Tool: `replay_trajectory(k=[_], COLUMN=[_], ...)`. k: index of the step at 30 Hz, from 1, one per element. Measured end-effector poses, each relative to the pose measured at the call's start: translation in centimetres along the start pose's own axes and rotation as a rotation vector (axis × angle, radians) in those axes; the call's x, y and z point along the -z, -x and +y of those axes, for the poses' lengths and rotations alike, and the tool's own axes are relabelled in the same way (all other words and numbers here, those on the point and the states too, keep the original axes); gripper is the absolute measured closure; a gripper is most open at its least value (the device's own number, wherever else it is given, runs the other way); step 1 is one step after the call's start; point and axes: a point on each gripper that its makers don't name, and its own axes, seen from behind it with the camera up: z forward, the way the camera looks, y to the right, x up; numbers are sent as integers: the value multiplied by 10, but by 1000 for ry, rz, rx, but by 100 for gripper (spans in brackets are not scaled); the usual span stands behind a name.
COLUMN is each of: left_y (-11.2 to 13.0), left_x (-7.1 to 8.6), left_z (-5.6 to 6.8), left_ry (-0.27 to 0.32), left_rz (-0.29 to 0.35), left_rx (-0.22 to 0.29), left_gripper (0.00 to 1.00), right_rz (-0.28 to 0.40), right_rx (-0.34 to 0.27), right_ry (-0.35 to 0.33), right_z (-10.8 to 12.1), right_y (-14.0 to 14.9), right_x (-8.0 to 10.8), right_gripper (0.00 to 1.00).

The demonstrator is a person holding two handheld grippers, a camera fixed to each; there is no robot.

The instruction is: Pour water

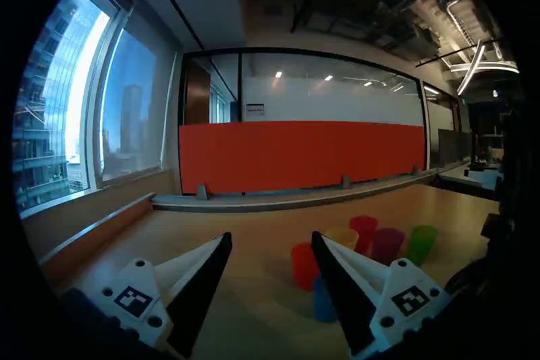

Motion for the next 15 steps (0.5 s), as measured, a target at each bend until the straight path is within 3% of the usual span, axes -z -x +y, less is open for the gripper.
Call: replay_trajectory(k=[9, 15], left_y=[-8, -7], left_x=[-4, -7], left_z=[0, 1], left_ry=[-7, -13], left_rz=[42, 57], left_rx=[-1, -11], left_gripper=[13, 13], right_rz=[64, 51], right_rx=[47, 59], right_ry=[48, 50], right_z=[1, -1], right_y=[-15, -13], right_x=[7, 8], right_gripper=[0, 0])
